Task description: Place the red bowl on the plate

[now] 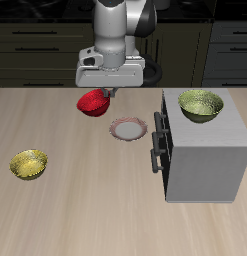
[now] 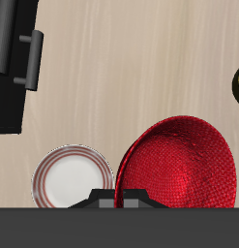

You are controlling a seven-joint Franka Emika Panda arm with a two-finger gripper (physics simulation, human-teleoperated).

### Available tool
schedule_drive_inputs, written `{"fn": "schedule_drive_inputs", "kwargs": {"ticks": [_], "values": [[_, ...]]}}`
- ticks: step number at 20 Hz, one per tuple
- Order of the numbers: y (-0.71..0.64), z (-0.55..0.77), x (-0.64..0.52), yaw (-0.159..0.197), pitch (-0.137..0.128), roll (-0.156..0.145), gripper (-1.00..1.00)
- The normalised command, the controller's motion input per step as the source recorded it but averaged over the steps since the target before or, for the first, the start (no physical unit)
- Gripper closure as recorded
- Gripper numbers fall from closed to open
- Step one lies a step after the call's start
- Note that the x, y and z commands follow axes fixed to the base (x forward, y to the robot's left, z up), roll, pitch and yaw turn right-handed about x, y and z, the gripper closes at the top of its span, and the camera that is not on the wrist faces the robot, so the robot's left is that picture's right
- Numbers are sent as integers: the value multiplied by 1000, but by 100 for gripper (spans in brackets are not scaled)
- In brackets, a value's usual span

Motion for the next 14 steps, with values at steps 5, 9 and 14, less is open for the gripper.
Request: {"fn": "schedule_drive_inputs", "kwargs": {"ticks": [5,9,14], "values": [[13,1,-150,-15,-17,8,100],[62,44,-215,-13,-36,-2,100],[61,19,-209,-10,-24,-5,100]]}}
